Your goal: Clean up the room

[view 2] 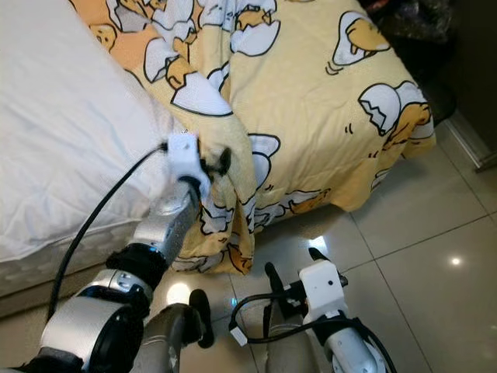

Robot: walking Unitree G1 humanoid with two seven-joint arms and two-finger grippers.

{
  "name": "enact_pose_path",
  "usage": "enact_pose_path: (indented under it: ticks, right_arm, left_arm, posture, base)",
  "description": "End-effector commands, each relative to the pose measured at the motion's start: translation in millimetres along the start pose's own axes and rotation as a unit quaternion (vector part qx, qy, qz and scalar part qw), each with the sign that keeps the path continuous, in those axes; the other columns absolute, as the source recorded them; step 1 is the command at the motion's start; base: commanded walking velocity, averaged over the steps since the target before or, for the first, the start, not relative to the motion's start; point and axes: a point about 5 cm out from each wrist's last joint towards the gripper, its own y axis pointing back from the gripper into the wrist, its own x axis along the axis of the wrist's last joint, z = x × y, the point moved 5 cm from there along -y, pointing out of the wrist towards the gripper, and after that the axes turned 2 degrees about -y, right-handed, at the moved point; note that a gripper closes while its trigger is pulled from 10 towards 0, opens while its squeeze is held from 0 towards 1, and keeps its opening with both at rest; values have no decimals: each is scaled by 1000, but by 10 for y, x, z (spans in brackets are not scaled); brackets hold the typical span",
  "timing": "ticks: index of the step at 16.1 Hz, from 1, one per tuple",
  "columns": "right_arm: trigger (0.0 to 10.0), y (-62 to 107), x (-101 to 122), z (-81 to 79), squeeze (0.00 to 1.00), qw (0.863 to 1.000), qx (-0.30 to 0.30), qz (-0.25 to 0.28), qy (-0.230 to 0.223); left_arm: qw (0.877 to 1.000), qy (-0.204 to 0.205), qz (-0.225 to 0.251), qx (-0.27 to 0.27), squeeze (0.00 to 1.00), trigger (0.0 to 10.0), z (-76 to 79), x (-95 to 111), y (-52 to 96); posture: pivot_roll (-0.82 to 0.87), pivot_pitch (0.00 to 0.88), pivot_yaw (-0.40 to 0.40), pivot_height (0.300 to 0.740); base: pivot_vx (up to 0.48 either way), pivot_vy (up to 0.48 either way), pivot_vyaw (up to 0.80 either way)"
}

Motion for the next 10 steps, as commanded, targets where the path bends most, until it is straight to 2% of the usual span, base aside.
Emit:
enact_pose_path:
  ticks: [1,2,6,10]
  right_arm:
    - [10000,61,-30,6,0,1000,-3,-7,-2]
    - [10000,60,-31,1,0,1000,-2,-7,-3]
    - [10000,57,-33,-15,0,1000,0,-8,-4]
    - [10000,67,-51,-16,0,1000,1,-12,-5]
  left_arm:
    - [999,-28,17,-3,0,10000,40,41,31]
    - [1000,-21,20,-3,0,10000,58,47,46]
    - [998,-48,39,5,0,10000,96,69,125]
    - [1000,2,16,-21,0,10000,269,-53,185]
  posture:
    - [-326,309,44,731]
    - [-322,312,44,731]
    - [-320,316,43,731]
    - [-319,322,42,731]
  base:
    - [0,0,0]
    - [0,0,0]
    - [0,0,0]
    - [0,0,0]
